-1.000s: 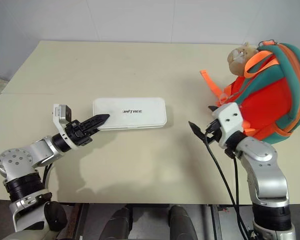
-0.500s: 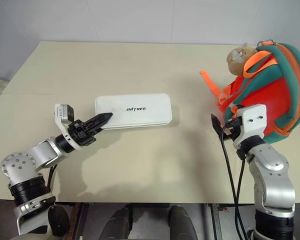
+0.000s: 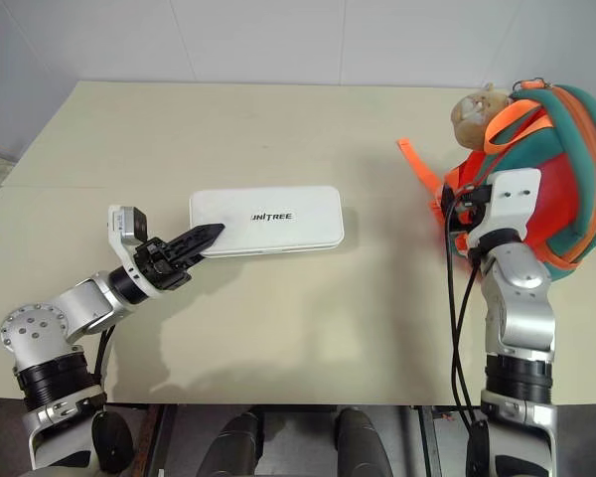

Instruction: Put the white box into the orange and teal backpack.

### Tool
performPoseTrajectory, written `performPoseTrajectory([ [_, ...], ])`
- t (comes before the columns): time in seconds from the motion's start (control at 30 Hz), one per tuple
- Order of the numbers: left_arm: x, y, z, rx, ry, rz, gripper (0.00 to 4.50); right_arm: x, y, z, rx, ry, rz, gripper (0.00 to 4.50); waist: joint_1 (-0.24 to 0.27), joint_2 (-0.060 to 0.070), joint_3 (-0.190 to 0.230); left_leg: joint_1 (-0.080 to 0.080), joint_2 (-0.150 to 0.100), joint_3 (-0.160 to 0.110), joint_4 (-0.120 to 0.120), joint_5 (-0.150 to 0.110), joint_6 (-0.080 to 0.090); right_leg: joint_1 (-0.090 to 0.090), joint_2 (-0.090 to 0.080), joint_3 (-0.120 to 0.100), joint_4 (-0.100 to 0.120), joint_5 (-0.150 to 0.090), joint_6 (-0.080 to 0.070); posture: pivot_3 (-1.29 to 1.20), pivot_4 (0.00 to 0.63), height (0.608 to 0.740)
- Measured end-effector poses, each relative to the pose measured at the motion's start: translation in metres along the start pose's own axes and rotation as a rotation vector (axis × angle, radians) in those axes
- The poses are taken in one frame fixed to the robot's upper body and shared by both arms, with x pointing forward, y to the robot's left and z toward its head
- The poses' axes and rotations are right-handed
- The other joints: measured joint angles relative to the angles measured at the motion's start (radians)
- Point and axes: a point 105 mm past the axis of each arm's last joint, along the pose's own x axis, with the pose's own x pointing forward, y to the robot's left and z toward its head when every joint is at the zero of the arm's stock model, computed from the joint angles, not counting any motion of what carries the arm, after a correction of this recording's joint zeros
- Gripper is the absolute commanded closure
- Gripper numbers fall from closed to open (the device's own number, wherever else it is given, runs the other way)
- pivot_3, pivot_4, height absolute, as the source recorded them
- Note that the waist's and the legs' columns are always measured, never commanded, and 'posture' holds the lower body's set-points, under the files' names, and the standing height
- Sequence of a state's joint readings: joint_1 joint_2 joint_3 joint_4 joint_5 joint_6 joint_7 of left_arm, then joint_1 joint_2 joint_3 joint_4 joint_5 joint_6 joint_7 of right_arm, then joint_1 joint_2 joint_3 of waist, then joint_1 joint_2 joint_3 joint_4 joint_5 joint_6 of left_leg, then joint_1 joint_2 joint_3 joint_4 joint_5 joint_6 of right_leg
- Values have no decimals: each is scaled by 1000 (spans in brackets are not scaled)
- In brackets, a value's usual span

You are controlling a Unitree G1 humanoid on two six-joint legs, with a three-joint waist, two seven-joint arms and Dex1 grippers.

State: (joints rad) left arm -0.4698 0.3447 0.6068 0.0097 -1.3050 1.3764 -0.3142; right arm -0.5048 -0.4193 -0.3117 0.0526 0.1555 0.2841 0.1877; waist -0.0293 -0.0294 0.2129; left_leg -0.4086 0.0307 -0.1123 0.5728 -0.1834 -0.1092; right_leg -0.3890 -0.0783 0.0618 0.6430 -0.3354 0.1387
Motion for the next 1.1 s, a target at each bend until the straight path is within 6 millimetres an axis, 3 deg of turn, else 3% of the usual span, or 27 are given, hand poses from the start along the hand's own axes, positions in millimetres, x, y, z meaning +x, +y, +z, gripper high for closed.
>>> performPoseTrajectory([
  [0.13, -3, 1, 1, 0, -11, 12, 2967, 11, -4, 0, 24, -15, -61, 0, 1, 0, 0, 0, 0, 0, 0, 0, 0, 0, 0, 0, 0, 0, 0, 0, 150, 740],
  [0.23, -3, 0, 1, 1, -21, 13, 2968, 20, -3, -1, 67, -21, -112, 571, 0, 0, 0, 0, 0, 0, 0, 0, 0, 0, 0, 0, 0, 0, 0, 0, 150, 740],
  [0.57, -6, -4, 1, 19, -29, 15, 2968, 23, -4, 2, 90, -47, -120, 4054, 0, 0, 0, 0, 0, 0, 0, 0, 0, 0, 0, 0, 0, 0, 0, 0, 150, 740],
  [0.63, -7, -3, 1, 20, -30, 22, 2968, 23, -3, 2, 98, -50, -113, 4500, -1, 0, 0, 0, 0, 0, 0, 0, 0, 0, 0, 0, 0, 0, 0, 0, 150, 740],
  [0.83, -8, -2, 0, 19, -26, 27, 2983, 22, 9, 11, 148, -68, -32, 4500, -1, 0, 0, -1, 0, 0, -1, 0, 0, -1, 0, 0, 0, 0, 0, 0, 150, 740],
  [1.1, -14, 2, 10, 34, -43, 67, 2985, 0, 58, 39, 248, -87, 272, 4500, -1, 1, 0, -1, 0, 0, -4, 0, 0, -2, 0, 0, -1, 0, 0, 0, 150, 740],
])
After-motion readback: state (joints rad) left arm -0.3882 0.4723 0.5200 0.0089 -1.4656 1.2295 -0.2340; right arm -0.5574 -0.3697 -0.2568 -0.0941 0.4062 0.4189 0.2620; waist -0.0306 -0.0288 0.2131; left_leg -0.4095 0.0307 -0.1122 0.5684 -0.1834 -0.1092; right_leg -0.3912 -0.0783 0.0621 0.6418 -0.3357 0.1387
